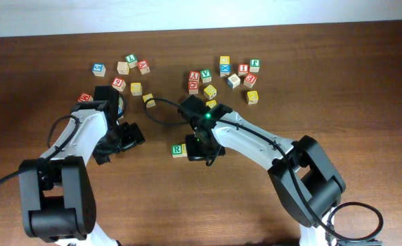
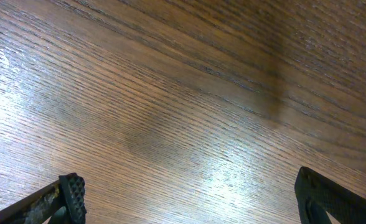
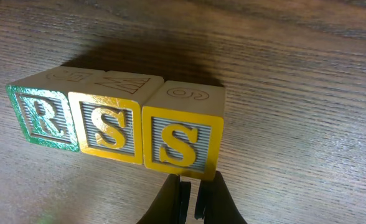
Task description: Spell out RSS
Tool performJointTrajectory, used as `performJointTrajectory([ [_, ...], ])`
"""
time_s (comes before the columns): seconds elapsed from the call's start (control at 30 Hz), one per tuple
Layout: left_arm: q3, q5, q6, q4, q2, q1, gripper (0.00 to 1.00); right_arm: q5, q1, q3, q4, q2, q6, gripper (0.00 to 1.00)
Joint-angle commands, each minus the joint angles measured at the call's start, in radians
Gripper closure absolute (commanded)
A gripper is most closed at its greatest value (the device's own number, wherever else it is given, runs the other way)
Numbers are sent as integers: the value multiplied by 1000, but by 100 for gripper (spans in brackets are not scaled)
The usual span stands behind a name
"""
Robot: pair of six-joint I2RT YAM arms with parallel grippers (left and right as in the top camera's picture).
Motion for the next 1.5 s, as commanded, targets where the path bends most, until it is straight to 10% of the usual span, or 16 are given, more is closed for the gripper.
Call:
performJointTrajectory([
  [0.0, 10, -14, -13, -2, 12, 3, 0, -6, 11, -9, 5, 0, 5, 96],
  [0.7, 8, -13, -13, -3, 12, 3, 2, -10, 10, -3, -5, -4, 5, 96],
  [1.0, 5, 8, -5, -39, 12, 3, 43, 23, -38, 82, -138, -34, -26, 96],
  [1.47, 5, 8, -5, -47, 12, 3, 39, 23, -119, 7, -5, -15, -85, 96],
])
